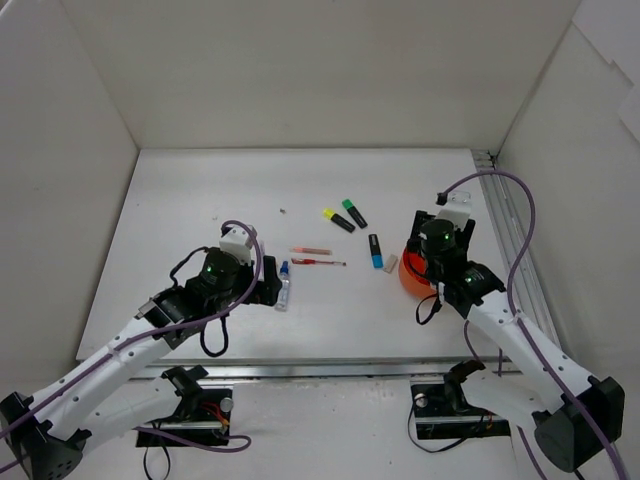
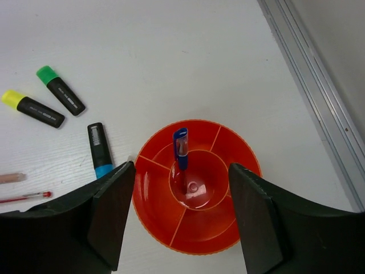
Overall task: Sort the stationery into containers
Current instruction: Place the pen in the storage box, then pick up the pen from the center of the board.
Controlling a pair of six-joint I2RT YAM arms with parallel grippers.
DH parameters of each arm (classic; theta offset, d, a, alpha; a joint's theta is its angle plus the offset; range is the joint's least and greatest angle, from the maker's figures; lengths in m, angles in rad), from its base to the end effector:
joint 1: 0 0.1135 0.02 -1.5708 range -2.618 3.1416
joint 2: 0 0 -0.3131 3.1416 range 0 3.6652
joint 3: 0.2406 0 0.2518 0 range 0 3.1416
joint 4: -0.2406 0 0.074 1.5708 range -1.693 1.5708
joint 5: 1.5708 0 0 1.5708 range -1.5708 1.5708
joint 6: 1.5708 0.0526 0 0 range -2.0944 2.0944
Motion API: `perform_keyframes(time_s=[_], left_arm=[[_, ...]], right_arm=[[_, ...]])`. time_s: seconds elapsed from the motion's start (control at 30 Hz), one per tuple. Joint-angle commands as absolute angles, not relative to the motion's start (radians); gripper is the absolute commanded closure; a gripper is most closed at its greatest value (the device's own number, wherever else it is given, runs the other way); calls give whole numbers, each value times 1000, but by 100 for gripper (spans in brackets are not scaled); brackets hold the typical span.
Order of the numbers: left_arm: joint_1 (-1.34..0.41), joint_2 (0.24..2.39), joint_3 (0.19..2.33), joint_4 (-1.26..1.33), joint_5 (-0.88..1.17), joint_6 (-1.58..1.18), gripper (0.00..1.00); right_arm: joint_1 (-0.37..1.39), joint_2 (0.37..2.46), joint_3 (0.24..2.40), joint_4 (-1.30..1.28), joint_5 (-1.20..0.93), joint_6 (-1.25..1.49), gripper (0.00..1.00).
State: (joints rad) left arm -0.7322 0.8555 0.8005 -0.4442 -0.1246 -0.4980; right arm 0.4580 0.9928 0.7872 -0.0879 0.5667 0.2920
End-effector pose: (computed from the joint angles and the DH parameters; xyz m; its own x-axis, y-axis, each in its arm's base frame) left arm 0.1330 -0.1107 0.3359 -0.5909 -0.1062 -0.7998 0.3414 0.8653 -0.3671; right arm 0.2043 0.0692 0.3503 -0.2232 0.1608 -0.9614 0.1589 0.9791 0.1268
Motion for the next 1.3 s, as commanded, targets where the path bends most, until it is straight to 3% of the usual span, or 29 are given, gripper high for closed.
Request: perform_keyframes(time_s=[0.0, 0.1, 0.17, 0.4, 0.73, 1.27], left_arm=[[-736, 845, 844, -400, -135, -483, 0], [-736, 839, 839, -396, -147, -491, 0], [-736, 848, 839, -397, -163, -509, 0], [-683, 937, 868, -475, -170, -594, 0], [-502, 859, 773, -511, -67, -641, 0], [-463, 850, 747, -583, -51, -712, 0]], right_arm=[[456, 950, 808, -74, 551, 316, 35], [472, 936, 848, -103, 502, 266, 23], [492, 956, 893, -127, 469, 204, 2], [653, 1147, 1006, -161, 385, 97, 2], [810, 1509, 1176, -160, 342, 218, 2], [896, 1836, 1367, -160, 356, 414, 2]])
